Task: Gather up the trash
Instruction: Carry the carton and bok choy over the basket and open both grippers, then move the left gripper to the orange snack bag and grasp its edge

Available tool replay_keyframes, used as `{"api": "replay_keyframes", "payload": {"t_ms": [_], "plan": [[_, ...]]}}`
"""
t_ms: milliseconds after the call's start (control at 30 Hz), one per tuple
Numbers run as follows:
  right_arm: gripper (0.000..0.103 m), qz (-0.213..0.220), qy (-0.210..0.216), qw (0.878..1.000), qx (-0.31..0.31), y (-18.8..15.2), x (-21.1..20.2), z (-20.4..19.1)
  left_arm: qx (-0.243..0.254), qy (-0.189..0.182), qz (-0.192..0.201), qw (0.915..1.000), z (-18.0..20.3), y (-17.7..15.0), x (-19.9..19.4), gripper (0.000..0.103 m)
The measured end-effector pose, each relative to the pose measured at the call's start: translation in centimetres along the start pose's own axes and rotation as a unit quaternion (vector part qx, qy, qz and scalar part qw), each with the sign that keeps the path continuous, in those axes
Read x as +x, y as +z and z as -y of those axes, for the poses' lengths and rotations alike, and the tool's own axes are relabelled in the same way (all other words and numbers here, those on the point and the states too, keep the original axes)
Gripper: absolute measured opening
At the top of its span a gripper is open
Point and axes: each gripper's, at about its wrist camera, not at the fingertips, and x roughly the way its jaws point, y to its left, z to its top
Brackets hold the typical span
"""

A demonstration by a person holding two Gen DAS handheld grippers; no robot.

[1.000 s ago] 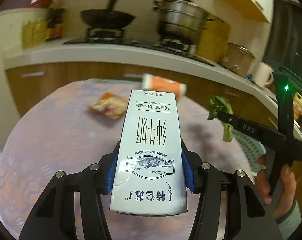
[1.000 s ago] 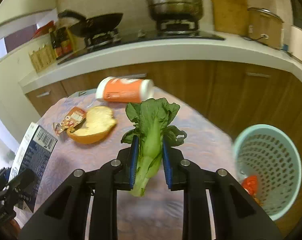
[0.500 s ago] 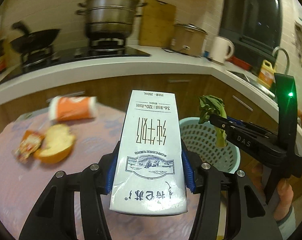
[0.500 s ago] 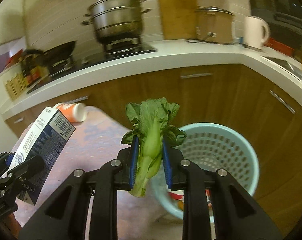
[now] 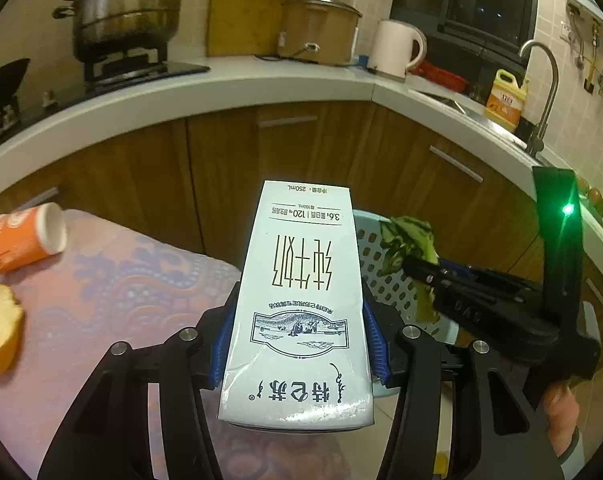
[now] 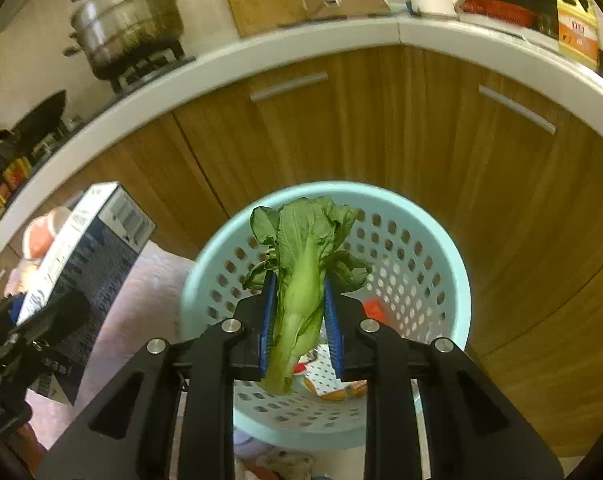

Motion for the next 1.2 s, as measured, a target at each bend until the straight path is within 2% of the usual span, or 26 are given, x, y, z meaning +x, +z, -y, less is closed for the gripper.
{"api": "replay_keyframes", "payload": {"t_ms": [167,200,233,300,333,433,600,800,1000,1200], "plan": [[0.020,-0.021,-0.015,1.000,0.015,-0.4,2.2,1.3,-0.016,-0.025,-0.017,0.9994,-0.3,0.3,2.6,0.053],[0.021,-0.022,-0.019,0.999,0.016,-0.5,2.4,1.3,-0.016,-0.024,-0.017,0.9994,-0.2,0.3,2.8,0.053],[0.021,-0.026,-0.022,0.999,0.015,-0.5,2.7,1.4,-0.014,-0.017,-0.019,0.9996,-0.1,0.3,3.0,0.059],[0.021,-0.029,-0.025,0.999,0.018,-0.6,3.2,2.0,-0.010,-0.012,-0.016,0.9998,0.0,0.1,3.2,0.060],[0.023,-0.031,-0.027,0.999,0.019,-0.6,3.3,2.2,-0.010,-0.012,-0.017,0.9997,-0.1,0.0,3.3,0.061],[0.041,-0.034,-0.033,0.999,0.025,-0.9,3.4,2.7,-0.012,-0.010,-0.023,0.9996,-0.4,-0.1,3.7,0.062],[0.044,-0.028,-0.027,0.999,0.030,-1.1,2.5,2.8,-0.024,-0.005,-0.022,0.9994,-1.6,-0.5,2.9,0.062],[0.044,-0.004,-0.004,1.000,0.017,-0.3,0.1,0.5,-0.040,0.006,0.001,0.9992,-3.6,-1.0,-0.4,0.062],[0.044,0.023,0.034,0.999,-0.016,0.6,-2.8,-4.4,-0.054,0.031,0.043,0.9971,-6.1,-1.4,-5.7,0.062],[0.044,0.030,0.074,0.995,-0.067,1.0,-4.3,-10.9,-0.086,0.076,0.091,0.9892,-10.3,-2.3,-12.0,0.073]]}}
